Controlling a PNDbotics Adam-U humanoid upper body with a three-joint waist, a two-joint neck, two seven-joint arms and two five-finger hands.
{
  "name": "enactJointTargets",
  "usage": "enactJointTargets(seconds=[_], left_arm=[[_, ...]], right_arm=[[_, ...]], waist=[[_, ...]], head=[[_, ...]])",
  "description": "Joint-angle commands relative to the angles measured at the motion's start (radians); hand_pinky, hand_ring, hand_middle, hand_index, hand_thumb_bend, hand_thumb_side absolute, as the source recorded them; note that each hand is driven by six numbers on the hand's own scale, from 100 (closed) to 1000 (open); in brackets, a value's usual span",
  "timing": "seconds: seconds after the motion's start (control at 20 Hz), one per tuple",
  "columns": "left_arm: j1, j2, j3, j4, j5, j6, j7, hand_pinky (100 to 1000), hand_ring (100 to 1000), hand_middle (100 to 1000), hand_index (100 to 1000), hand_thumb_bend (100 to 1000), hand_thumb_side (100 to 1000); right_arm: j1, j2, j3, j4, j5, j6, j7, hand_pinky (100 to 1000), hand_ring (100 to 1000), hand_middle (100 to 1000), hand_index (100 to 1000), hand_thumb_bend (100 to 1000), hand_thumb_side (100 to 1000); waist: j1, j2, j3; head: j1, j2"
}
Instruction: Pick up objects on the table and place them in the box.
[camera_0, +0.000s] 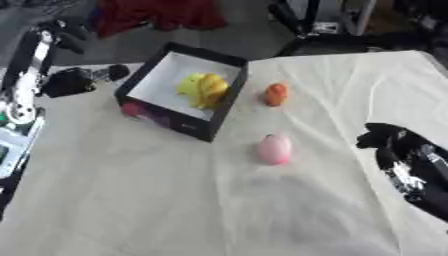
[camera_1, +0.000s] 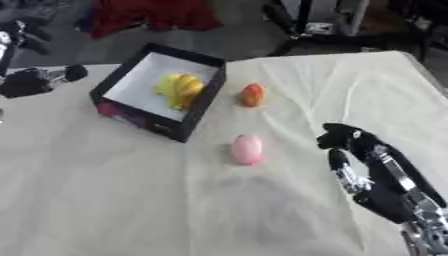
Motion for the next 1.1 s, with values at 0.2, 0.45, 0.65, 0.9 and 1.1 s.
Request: enactJointTargets(seconds=[0.2,0.45,0.65,0.9,1.1], left_arm=[[0.075,-0.090,0.021,-0.071,0.045,-0.034,0.035,752,564,615,830,976,624],[0.107,-0.139,0.014,-0.080,0.077,-0.047,0.040,751,563,613,829,974,626],[0.108,-0.141,0.013,-0.080,0.081,-0.049,0.041,751,563,613,829,974,626],[0.136,-0.206,-0.002,-0.077,0.117,-0.062,0.047,743,553,601,822,955,632],[0.140,-0.226,0.001,-0.076,0.124,-0.066,0.054,742,551,599,820,950,634]], right_arm=[[-0.098,-0.167,0.045,0.003,-0.047,-0.006,0.003,858,754,722,882,100,569],[-0.168,-0.236,0.086,0.037,-0.074,-0.012,0.013,858,757,725,886,100,556],[-0.172,-0.239,0.088,0.043,-0.077,-0.015,0.014,858,757,725,886,100,556],[-0.249,-0.285,0.165,0.107,-0.043,-0.022,0.056,859,767,746,902,100,575],[-0.357,-0.239,0.214,0.214,-0.012,0.008,0.063,864,776,758,907,100,646]], waist=[[-0.013,-0.007,0.017],[-0.012,-0.007,0.029],[-0.012,-0.007,0.029],[0.001,-0.016,0.081],[0.008,-0.016,0.081]], head=[[-0.019,-0.002],[-0.032,-0.002],[-0.032,-0.002],[-0.086,-0.002],[-0.092,-0.002]])
